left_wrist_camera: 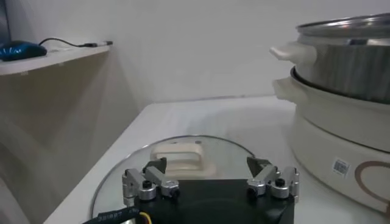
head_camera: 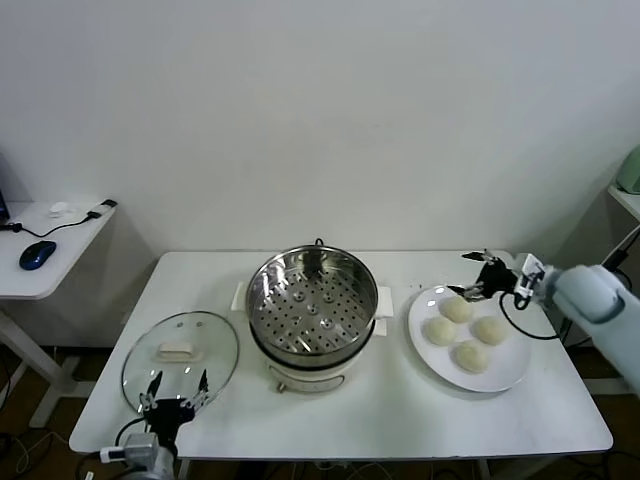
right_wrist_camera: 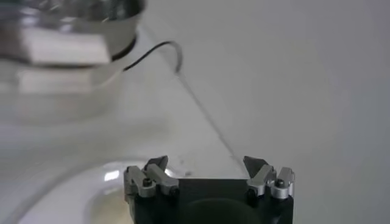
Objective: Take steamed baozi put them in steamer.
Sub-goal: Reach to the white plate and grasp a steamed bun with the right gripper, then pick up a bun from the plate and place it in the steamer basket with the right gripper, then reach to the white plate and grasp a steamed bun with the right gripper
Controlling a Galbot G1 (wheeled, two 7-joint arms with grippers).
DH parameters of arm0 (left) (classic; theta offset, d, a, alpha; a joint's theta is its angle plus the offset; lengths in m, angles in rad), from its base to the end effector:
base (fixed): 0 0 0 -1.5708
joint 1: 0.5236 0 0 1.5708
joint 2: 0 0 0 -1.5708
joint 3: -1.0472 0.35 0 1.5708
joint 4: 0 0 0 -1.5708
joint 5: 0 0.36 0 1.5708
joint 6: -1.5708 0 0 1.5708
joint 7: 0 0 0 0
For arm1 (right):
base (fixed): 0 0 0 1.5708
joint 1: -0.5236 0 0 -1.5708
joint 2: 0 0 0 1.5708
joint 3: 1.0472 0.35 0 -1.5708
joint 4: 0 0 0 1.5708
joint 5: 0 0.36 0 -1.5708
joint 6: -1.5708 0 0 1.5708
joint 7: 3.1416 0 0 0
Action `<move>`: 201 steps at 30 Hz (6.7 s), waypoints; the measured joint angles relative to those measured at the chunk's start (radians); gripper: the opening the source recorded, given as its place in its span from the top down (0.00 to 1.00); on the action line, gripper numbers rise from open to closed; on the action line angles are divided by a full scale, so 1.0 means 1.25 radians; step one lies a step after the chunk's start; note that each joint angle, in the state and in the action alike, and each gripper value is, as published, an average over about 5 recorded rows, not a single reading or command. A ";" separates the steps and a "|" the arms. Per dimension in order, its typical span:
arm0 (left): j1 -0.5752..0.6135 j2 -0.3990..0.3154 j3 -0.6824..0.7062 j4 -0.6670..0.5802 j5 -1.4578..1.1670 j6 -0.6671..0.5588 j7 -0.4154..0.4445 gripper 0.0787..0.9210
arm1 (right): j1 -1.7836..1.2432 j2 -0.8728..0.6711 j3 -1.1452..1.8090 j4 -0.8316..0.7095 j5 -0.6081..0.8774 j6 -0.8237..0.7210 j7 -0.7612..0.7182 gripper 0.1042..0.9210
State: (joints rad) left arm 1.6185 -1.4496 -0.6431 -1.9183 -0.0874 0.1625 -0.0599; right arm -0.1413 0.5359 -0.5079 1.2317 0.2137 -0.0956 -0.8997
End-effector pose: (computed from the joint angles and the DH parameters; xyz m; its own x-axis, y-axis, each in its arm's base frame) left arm 0.1633 0.0675 -0.3675 -0.9231 -0.1395 0.3585 -0.1097 0.9887 0.1023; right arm 0.4935 -0.2551 -0.1653 -0.4564 -0.3861 0.8016 -0.8881 0.2521 -0.3843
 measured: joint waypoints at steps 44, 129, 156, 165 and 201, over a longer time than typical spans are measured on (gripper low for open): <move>0.013 -0.007 -0.009 0.026 0.003 -0.031 -0.003 0.12 | 0.205 0.431 -0.285 -0.611 -0.235 0.067 -0.173 0.19; 0.032 -0.011 0.002 -0.032 -0.007 -0.027 -0.015 0.12 | 0.479 0.771 -0.631 -0.361 -0.348 0.648 -0.124 0.29; 0.033 -0.017 0.008 -0.045 -0.004 -0.023 -0.011 0.12 | 0.698 0.624 -0.794 -0.232 0.076 0.534 -0.159 0.12; 0.029 -0.013 0.006 -0.042 -0.004 -0.025 -0.011 0.12 | 0.826 0.381 -0.973 -0.067 0.245 0.245 -0.116 0.12; 0.041 -0.025 0.003 -0.020 0.008 -0.033 -0.013 0.12 | 0.344 0.244 -0.706 -0.164 0.138 -0.135 0.010 0.14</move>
State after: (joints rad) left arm 1.6699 -1.4802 -0.6394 -1.9438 -0.0776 0.1216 -0.0765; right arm 0.2887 0.8408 -1.3903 1.0265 0.3865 -0.2638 -0.8870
